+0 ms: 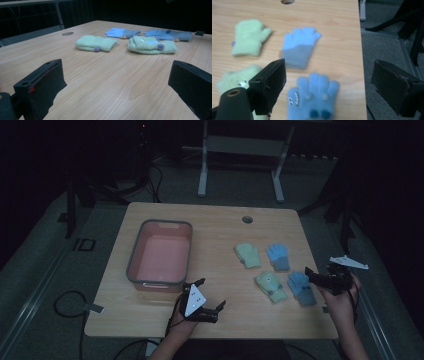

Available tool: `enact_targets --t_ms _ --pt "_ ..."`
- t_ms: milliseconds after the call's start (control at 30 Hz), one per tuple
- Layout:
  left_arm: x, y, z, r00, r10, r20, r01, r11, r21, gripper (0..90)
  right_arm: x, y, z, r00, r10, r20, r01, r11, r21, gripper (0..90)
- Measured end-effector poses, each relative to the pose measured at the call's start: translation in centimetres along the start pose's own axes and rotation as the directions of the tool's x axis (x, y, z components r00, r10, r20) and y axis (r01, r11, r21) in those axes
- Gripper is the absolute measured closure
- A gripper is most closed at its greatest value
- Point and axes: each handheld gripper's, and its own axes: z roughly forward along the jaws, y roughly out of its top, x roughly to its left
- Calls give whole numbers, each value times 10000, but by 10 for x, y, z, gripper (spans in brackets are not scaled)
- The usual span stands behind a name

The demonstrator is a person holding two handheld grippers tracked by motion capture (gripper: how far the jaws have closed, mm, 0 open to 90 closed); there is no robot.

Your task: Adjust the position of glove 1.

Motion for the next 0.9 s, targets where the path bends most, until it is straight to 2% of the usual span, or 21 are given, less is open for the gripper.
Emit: enact_targets --t_ms 233,333,533,567,600,633,667,700,733,767,800,900 --pt "0 0 0 10000 -2 19 2 10000 -5 4 21 25 4 9977 -461 -495 446 9986 -296 127" --pt "0 0 0 10000 -6 16 6 10000 -11 4 26 30 6 9968 -520 -610 503 9983 -296 133" --pt "0 0 0 10000 -6 23 6 10000 -11 4 41 44 17 9907 -986 -936 958 9948 -338 152" --pt "0 0 0 10000 -12 29 12 10000 -16 4 46 48 22 9867 -1221 -1074 1191 9923 -342 163" --pt "0 0 0 10000 -12 29 12 10000 -16 4 46 48 22 9867 -1221 -1074 1191 9923 -342 163" --pt "0 0 0 10000 -4 34 4 10000 -16 4 51 51 27 9819 -1457 -1210 1425 9892 -346 175" --pt "0 0 0 10000 -4 34 4 10000 -16 4 51 51 27 9819 -1457 -1210 1425 9892 -346 175" --pt "0 0 0 10000 3 45 -3 10000 -12 4 55 54 31 9771 -1631 -1363 1601 9866 -331 193" --pt "0 0 0 10000 3 45 -3 10000 -12 4 55 54 31 9771 -1631 -1363 1601 9866 -331 193" --pt "0 0 0 10000 17 48 -17 10000 -10 4 59 58 37 9713 -1764 -1595 1743 9843 -271 203" --pt "0 0 0 10000 17 48 -17 10000 -10 4 59 58 37 9713 -1764 -1595 1743 9843 -271 203" --pt "0 0 0 10000 19 57 -19 10000 -8 4 70 64 46 9581 -2073 -1975 2053 9782 -311 214"
